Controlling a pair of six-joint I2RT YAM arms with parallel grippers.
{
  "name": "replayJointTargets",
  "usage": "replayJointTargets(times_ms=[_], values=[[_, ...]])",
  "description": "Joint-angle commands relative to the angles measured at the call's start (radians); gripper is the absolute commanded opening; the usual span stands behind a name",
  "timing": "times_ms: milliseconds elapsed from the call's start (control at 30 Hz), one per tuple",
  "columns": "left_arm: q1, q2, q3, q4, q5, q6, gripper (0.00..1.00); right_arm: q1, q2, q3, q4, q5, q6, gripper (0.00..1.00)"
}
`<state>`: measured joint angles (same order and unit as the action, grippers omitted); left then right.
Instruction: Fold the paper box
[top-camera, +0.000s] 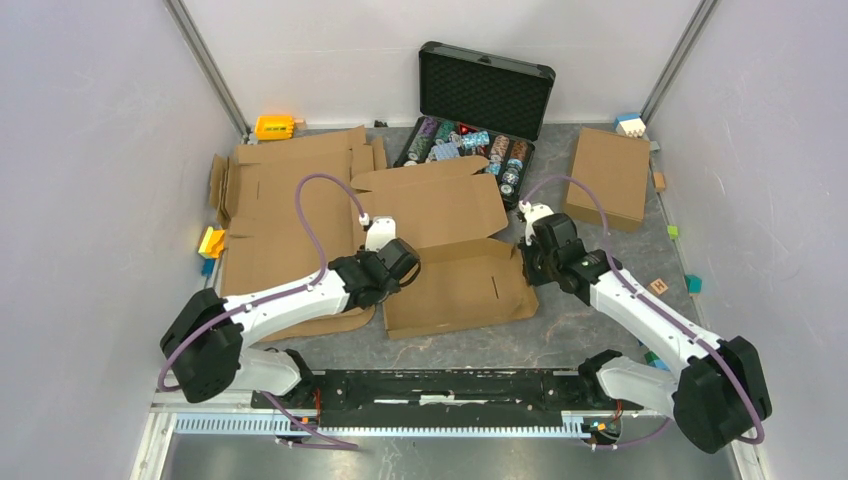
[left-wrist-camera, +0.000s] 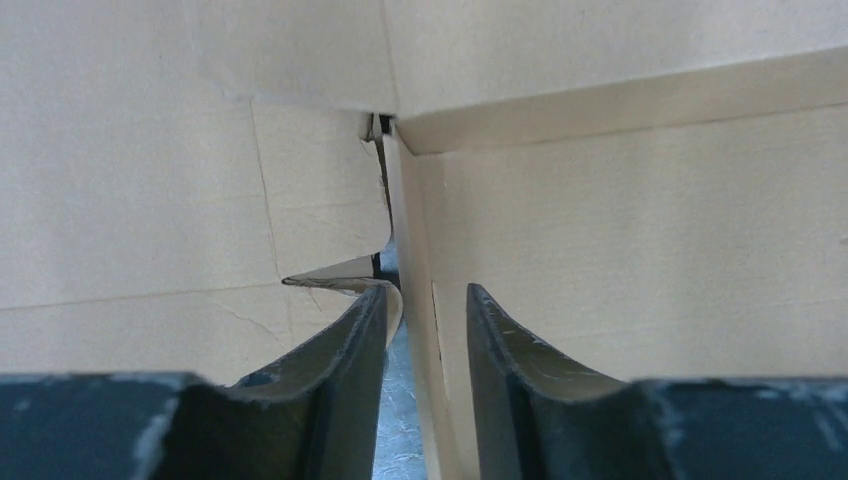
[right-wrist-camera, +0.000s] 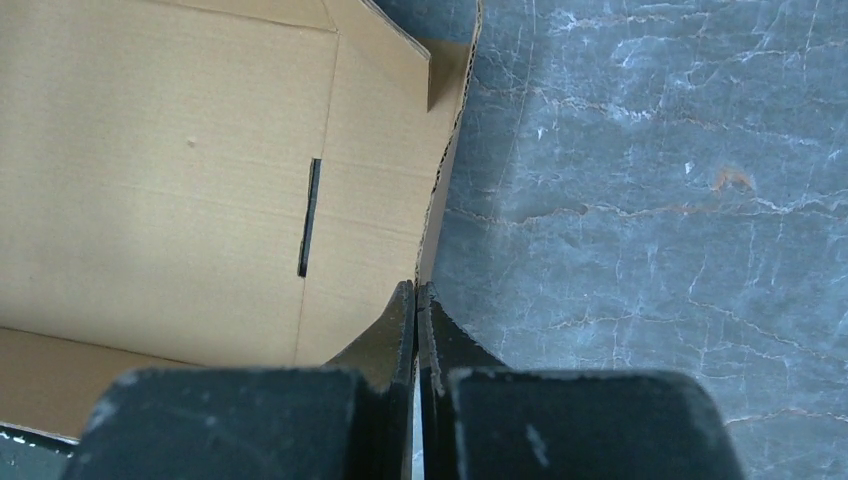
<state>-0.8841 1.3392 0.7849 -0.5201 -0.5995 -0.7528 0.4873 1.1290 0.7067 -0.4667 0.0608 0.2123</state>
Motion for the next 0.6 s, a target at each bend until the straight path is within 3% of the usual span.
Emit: replayJointTargets(times_ms=[0, 233, 400, 567], values=[[-0.005, -0.025, 0.048, 0.027, 0.010, 0.081, 0.47, -0.011, -0.057, -0.009, 0.076, -0.078, 0.002, 0.00], [-0.009, -0.141, 0.082, 0.078, 0.152, 0.310, 0.81, -0.012, -0.047, -0.008, 0.069, -0.108, -0.004, 0.00], [-0.054, -0.161, 0.139, 0.160, 0.302, 0.408, 0.91, -0.012, -0.053, -0.016, 0.083, -0.122, -0.002, 0.00], [-0.195, -0.022, 0.229, 0.224, 0.438, 0.476, 0.95, -0.012, -0.055, -0.017, 0.085, -0.123, 0.002, 0.00]])
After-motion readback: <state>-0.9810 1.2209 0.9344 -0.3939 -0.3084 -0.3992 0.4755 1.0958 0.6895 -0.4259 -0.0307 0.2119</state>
